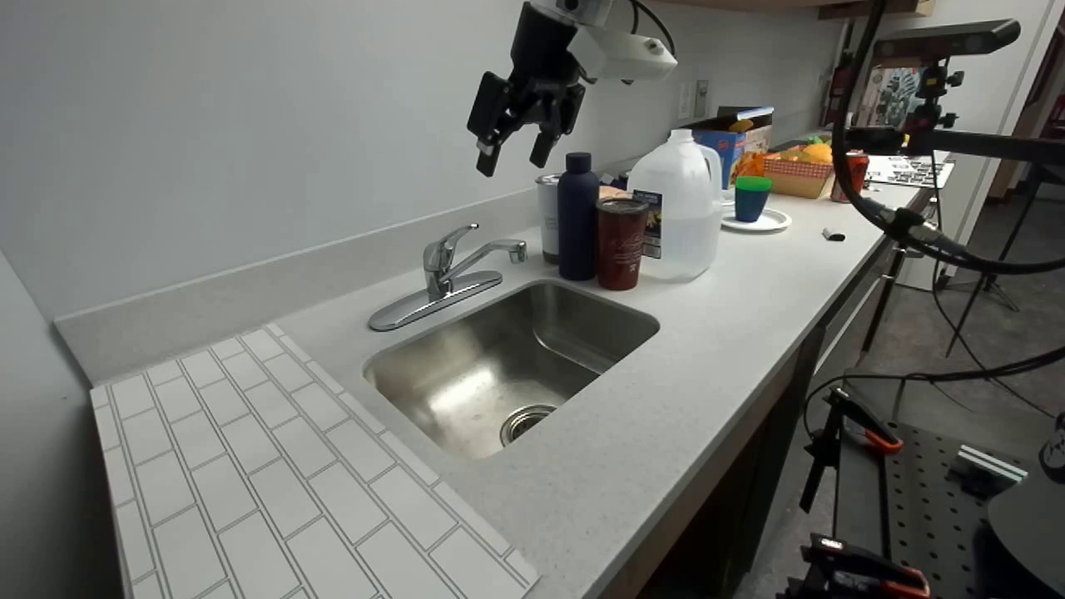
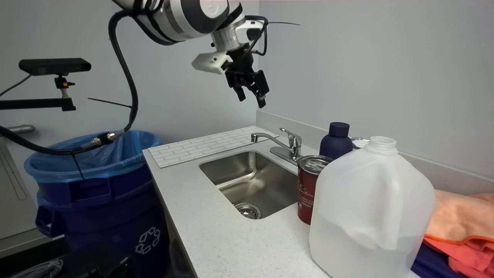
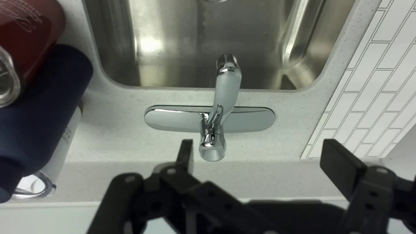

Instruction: Move the tap nozzle to the right

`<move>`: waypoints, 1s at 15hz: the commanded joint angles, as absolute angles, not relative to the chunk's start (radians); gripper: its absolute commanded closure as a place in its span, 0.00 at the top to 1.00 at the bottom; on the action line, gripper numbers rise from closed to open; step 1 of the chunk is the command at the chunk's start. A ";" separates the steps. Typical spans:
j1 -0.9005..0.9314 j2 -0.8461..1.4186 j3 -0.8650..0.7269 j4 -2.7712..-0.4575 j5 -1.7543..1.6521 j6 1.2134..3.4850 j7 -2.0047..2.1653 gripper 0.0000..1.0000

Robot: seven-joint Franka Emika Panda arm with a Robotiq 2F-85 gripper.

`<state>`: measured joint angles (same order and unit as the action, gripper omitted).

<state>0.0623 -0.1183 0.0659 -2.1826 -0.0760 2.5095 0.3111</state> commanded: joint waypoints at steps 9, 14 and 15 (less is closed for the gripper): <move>0.054 -0.130 0.109 -2.195 -0.127 2.489 0.453 1.00; 0.054 -0.130 0.110 -2.195 -0.127 2.488 0.458 1.00; 0.053 -0.130 0.110 -2.195 -0.127 2.488 0.458 1.00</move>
